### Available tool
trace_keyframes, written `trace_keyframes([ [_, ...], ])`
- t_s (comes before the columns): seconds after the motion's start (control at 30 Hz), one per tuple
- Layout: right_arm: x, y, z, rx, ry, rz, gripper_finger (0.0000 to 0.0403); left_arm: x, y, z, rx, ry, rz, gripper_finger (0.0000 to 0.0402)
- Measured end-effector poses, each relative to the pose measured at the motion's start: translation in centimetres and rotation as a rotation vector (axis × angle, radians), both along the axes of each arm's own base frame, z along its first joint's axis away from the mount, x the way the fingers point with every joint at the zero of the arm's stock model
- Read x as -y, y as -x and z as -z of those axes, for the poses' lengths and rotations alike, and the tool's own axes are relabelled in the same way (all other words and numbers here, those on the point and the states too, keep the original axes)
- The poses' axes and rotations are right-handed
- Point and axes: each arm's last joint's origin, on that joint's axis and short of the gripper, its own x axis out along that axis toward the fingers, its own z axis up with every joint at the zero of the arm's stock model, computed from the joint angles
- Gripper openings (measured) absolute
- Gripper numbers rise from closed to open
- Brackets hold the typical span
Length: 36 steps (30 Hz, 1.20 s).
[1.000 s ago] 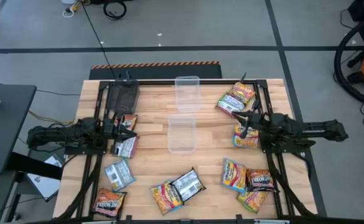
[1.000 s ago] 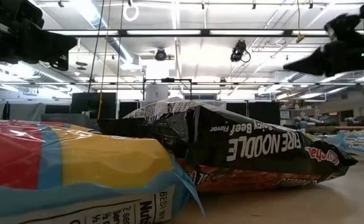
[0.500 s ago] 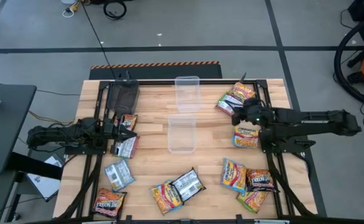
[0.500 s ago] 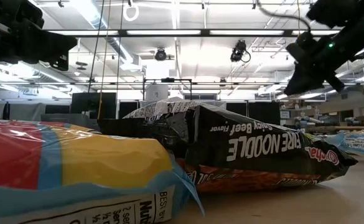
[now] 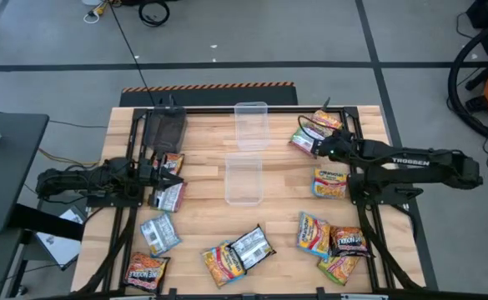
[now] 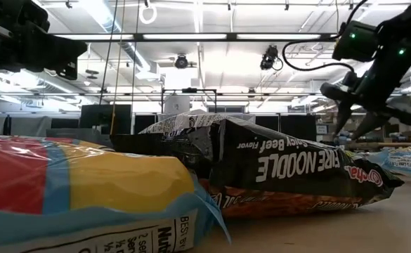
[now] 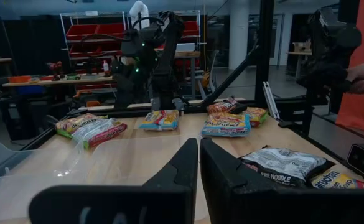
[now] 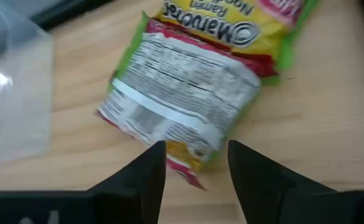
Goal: Sort Maruchan noodles
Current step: Put the green noodle pack into the bottom transparent bin
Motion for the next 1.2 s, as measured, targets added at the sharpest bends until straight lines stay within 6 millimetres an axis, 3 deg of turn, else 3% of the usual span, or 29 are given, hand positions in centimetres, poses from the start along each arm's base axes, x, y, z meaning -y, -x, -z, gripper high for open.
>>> trace_keyframes([
  [0.23,0.5,-0.4,2.7,0.144,-0.071,0.131,0.0181,0.0,0.0,0.0,0.0,0.0,0.0,0.0025],
  [0.8,1.3,-1.6,4.4,0.137,-0.028,0.29,0.0176,0.0,0.0,0.0,0.0,0.0,0.0,0.0025],
  [1.0,1.6,-1.9,4.9,0.12,0.023,0.341,0.013,0.0,0.0,0.0,0.0,0.0,0.0,0.0025],
  [1.2,1.1,-2.2,4.2,0.034,0.172,0.257,0.004,0.0,0.0,0.0,0.0,0.0,0.0,0.0025],
])
